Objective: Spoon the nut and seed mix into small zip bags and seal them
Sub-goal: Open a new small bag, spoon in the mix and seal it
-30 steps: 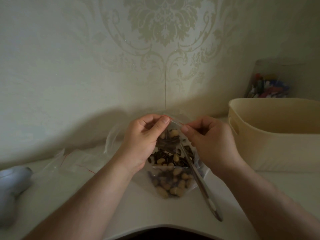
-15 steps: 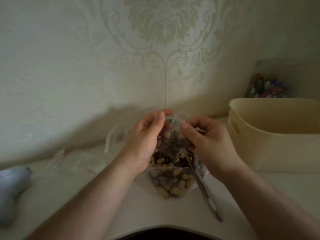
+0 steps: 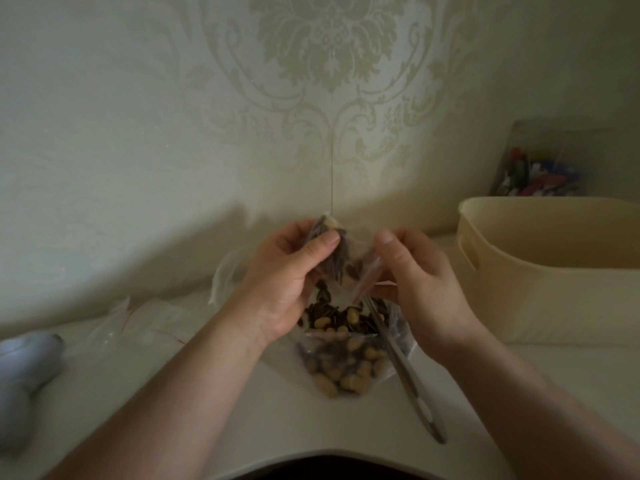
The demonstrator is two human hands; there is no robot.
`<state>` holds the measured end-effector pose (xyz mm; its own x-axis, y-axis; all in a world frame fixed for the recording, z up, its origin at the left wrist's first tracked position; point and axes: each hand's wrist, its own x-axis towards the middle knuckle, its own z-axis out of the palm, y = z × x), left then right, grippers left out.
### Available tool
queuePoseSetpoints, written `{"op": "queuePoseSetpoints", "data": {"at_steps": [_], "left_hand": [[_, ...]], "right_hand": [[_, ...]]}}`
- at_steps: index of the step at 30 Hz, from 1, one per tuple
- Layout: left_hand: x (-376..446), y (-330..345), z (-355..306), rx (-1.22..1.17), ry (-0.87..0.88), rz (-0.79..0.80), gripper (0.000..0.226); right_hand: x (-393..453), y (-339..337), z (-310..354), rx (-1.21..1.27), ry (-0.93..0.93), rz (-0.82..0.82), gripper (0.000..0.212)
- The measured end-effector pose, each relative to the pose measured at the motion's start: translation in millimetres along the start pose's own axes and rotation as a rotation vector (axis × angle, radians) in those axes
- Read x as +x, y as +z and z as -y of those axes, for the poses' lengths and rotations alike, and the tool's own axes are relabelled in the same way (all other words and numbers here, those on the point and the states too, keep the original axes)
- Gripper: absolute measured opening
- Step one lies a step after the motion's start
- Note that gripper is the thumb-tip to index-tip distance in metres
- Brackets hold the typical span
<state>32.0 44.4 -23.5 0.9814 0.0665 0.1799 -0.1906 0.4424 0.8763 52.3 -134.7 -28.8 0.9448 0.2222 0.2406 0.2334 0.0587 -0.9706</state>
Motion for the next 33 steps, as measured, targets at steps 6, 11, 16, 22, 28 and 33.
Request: {"op": "queuePoseSetpoints", "data": {"at_steps": [6, 11, 16, 22, 28, 33], "left_hand": [[-2, 2, 4, 0.122, 0.079, 0.028, 0.041], [2, 0, 2, 0.071, 0.012, -0.022, 0.047], [-3, 2, 6, 0.238, -0.018, 0.074, 0.029], [-4, 7, 10, 0.270, 0.033, -0.005, 0.018], [-5, 5, 10, 0.287, 0.005, 0.065, 0.023], [-3, 5, 16, 0.300, 0.069, 0.012, 0.028]], "right_hand": [[-2, 1, -1, -0.040, -0.035, 0.216, 0.043], [0, 3, -1, 0.005, -0.003, 0.108, 0.024], [3, 0, 0, 0.156, -0.001, 0.008, 0.026], [2, 0, 4, 0.206, 0.029, 0.015, 0.024], [2, 0, 4, 0.182, 0.035, -0.057, 0.024], [1, -1, 6, 0.166, 0.036, -0.006, 0.026]]}}
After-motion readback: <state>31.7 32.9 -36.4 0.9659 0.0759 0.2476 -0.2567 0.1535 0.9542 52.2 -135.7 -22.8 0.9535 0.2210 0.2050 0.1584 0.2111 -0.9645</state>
